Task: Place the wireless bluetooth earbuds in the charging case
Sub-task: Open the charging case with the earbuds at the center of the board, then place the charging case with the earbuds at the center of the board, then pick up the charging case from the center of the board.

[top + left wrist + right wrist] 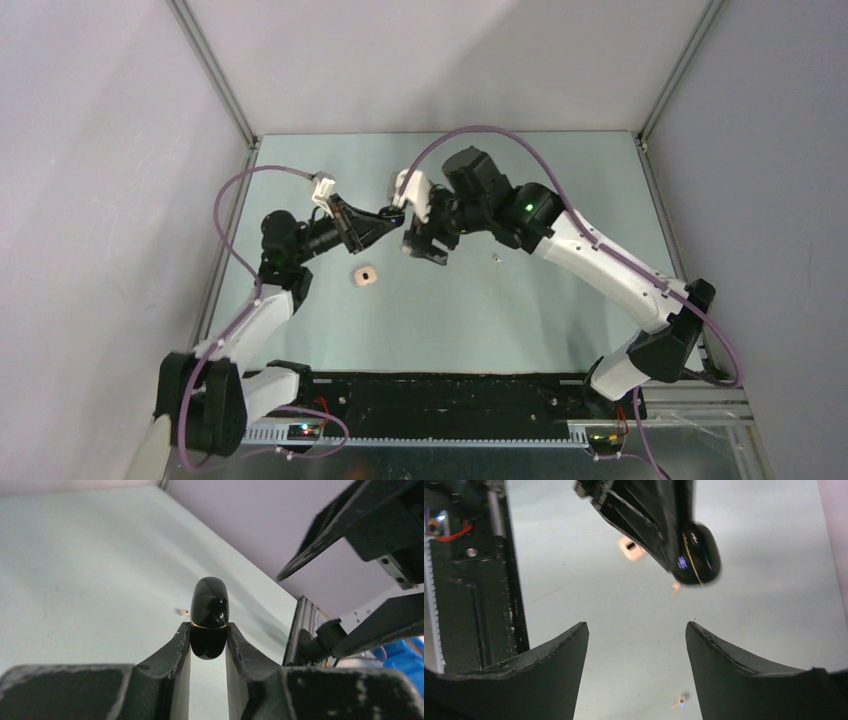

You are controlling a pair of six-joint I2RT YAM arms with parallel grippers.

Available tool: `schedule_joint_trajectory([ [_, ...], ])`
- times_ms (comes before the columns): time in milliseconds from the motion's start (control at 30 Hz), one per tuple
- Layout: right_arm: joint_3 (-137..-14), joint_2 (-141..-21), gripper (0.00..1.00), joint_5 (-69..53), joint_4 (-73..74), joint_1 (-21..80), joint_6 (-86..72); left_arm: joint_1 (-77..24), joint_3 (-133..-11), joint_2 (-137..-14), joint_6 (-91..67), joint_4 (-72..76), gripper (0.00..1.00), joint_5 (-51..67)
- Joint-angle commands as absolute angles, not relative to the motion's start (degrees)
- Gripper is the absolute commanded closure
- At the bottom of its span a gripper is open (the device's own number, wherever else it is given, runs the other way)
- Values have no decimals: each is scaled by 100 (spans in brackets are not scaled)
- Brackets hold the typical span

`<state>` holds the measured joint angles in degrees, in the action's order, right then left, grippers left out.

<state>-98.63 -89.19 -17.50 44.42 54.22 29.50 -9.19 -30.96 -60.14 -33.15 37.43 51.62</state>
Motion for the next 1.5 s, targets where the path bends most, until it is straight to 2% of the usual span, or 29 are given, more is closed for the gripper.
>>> schedule_joint_trajectory([
  [0,-9547,-8353,25,-1706,3915,4657,2034,-871,-3621,-7117,-3846,3345,95,4431],
  [133,-8956,-7860,25,-2258,3854,4095,1496,-809,-4548,-8608,-4878,2813,96,4443],
  [233,-8442,-7559,25,-2334,3813,3809,1458,-807,-5072,-9550,-4991,2562,96,4425],
  [367,-8135,-7271,25,-2350,3887,3524,1452,-832,-6170,-10682,-4634,1215,94,4296],
  [567,-8080,-7171,25,-2392,3968,3223,1519,-1059,-7072,-11420,-3319,-575,89,3481],
  [667,-8085,-7195,26,-2461,3950,3070,1472,-1265,-7117,-11476,-3033,-891,86,3007],
  [733,-8086,-7242,26,-2507,3926,3017,1423,-1396,-7133,-11463,-2805,-1129,83,2695],
  [767,-8086,-7275,26,-2528,3914,2987,1410,-1478,-7147,-11449,-2659,-1315,78,2388],
  [800,-8086,-7289,26,-2563,3879,2970,1370,-1513,-7146,-11401,-2608,-1418,73,2019],
  [833,-8086,-7329,26,-2582,3860,2949,1336,-1573,-7157,-11369,-2524,-1624,44,1822],
  [867,-8086,-7351,26,-2621,3808,2938,1323,-1595,-7164,-11260,-2484,-1757,22,1264],
  [900,-8086,-7408,26,-2683,3785,2910,1291,-1629,-7150,-11180,-2394,-1986,6,940],
  [967,-8086,-7462,26,-2775,3731,2852,1246,-1637,-7076,-10807,-2241,-2141,1,228],
  [1067,-8086,-7543,26,-2884,3659,2771,1191,-1540,-7105,-9974,-1982,-2288,0,-544],
  [1333,-8060,-8113,25,-4031,3219,2616,1694,-1310,-6860,-7113,-381,-1987,0,-646],
  [1433,-8049,-8400,26,-4638,3069,2750,2654,-1306,-6124,-6212,-616,-1986,0,-811],
  [1467,-8050,-8589,27,-4652,2998,2885,2826,-1295,-5759,-6086,-1182,-2309,0,-920],
])
